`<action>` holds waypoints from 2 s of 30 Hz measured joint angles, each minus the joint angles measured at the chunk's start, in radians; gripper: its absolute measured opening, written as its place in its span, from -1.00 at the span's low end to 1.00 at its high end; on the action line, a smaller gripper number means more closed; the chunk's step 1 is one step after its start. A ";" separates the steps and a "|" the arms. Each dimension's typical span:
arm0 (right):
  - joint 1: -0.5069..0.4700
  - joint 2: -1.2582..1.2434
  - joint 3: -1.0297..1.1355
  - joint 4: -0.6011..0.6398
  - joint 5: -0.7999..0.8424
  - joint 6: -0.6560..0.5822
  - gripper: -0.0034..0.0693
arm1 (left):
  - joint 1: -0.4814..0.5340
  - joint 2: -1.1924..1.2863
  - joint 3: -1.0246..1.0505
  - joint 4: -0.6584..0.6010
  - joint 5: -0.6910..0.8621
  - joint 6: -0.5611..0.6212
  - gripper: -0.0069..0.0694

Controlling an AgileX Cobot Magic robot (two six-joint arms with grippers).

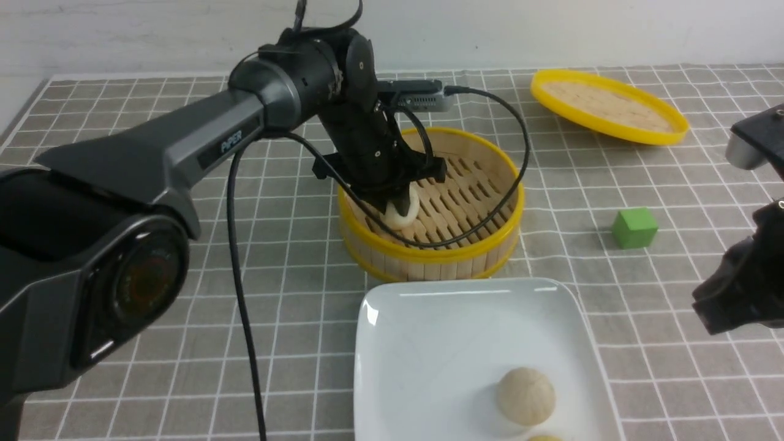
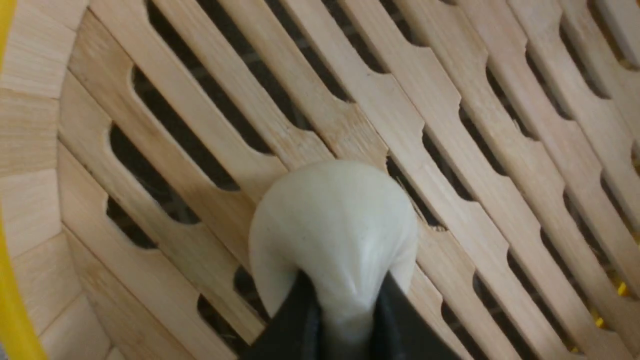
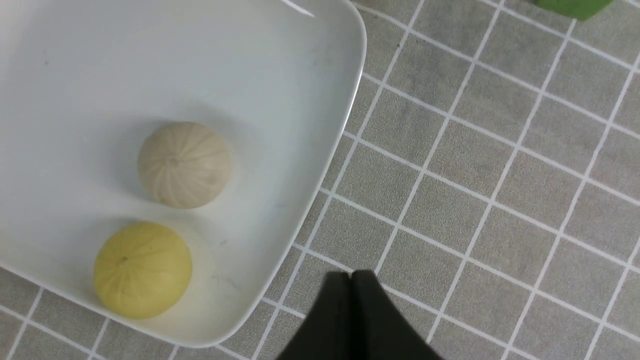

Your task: Put the steamed buns into the plate on the grey tablecloth.

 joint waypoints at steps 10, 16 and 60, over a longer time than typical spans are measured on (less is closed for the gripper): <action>-0.001 0.000 0.001 0.000 -0.002 0.001 -0.93 | -0.078 -0.389 0.160 -0.021 0.215 0.000 -0.75; -0.001 -0.019 0.001 -0.001 0.045 0.001 -0.92 | -0.272 -0.420 0.497 -0.027 0.152 -0.015 -0.74; -0.002 -0.933 0.664 -0.131 -0.738 0.191 -0.91 | -0.314 -0.639 0.689 0.149 -0.144 -0.181 -0.75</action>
